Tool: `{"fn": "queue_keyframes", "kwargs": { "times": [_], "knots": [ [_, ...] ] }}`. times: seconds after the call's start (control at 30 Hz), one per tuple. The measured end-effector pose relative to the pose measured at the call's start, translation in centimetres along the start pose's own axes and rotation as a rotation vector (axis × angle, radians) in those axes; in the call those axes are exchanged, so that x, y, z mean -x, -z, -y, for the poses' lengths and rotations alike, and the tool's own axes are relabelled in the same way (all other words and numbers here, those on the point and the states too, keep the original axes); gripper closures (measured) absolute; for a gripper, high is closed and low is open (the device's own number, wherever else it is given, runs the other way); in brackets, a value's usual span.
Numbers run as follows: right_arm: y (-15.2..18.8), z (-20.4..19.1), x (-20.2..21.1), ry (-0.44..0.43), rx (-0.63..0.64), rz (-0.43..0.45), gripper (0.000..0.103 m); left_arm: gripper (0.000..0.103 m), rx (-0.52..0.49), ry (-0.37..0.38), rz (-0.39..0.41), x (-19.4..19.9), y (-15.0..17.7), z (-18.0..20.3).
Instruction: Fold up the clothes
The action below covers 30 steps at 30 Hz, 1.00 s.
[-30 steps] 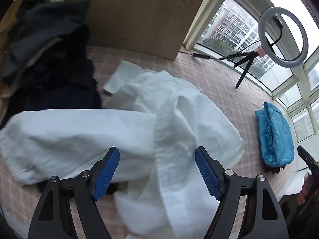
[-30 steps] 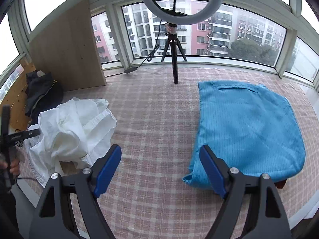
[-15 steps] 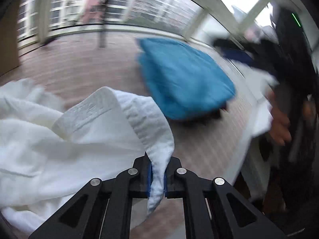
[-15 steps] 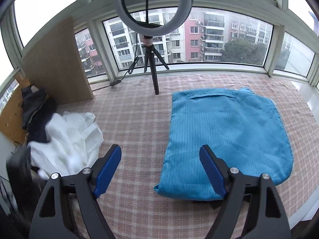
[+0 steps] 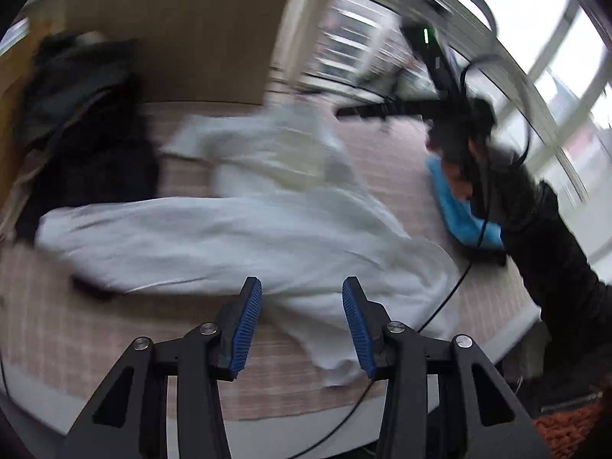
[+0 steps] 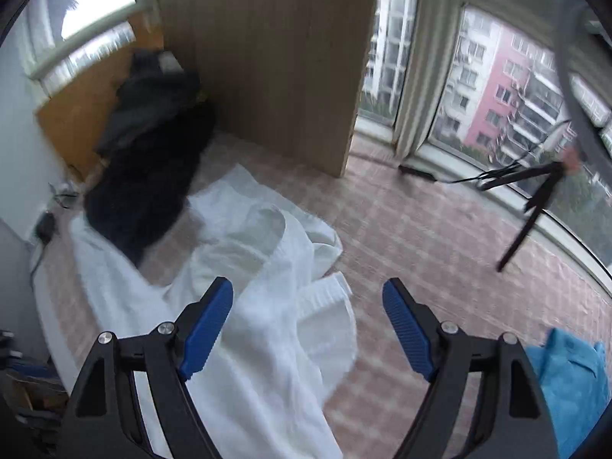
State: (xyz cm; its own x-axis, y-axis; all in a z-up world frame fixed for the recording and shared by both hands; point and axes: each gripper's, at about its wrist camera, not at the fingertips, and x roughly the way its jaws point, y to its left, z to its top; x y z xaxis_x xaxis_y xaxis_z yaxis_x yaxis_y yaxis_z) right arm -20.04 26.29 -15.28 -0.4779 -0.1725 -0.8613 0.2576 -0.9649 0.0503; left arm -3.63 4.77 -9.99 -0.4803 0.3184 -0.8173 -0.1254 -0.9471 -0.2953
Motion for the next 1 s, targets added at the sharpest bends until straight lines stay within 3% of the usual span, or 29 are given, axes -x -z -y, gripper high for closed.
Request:
{"fn": "queue_keyframes", "kwargs": {
  "times": [0.13,0.2,0.27,0.3,0.37,0.5,0.63,0.73,0.9,1.0],
  "knots": [
    [-0.9,0.2,-4.8,-0.157,-0.123,-0.153,0.023,0.061,0.105,-0.064,0.067,2.1,0.5,-4.3],
    [-0.9,-0.8,-6.3,-0.104,-0.109,-0.193,0.023,0.061,0.112,-0.071,0.077,2.2,0.4,-5.4],
    [-0.4,-0.6,-6.8,-0.113,-0.111,-0.218,0.026,0.061,0.104,-0.067,0.08,2.1,0.0,-6.3],
    [-0.1,-0.3,-6.8,-0.132,-0.117,-0.228,0.033,0.061,0.082,-0.069,0.079,1.6,-0.6,-6.4],
    [0.5,0.3,-6.9,-0.17,-0.127,-0.247,0.099,0.061,0.049,-0.091,0.079,0.6,-1.8,-6.9],
    [1.0,2.8,-3.7,-0.226,-0.24,-0.157,0.1,0.06,-0.058,-0.085,0.081,-0.4,-4.3,-7.1],
    [2.3,5.7,2.4,-0.279,-0.363,-0.029,0.1,0.046,-0.256,-0.063,0.041,-2.9,-7.6,-6.2],
    [3.8,7.2,7.2,-0.263,-0.403,0.045,0.1,0.04,-0.403,-0.022,-0.009,-5.8,-9.7,-5.0],
    [8.2,12.8,15.2,-0.244,-0.57,0.194,0.1,0.04,-0.46,0.115,-0.114,-10.9,-12.1,-2.4],
    [11.7,15.6,18.7,-0.17,-0.653,0.238,0.1,0.04,-0.496,0.177,-0.182,-13.3,-11.1,0.1]
  ]
}}
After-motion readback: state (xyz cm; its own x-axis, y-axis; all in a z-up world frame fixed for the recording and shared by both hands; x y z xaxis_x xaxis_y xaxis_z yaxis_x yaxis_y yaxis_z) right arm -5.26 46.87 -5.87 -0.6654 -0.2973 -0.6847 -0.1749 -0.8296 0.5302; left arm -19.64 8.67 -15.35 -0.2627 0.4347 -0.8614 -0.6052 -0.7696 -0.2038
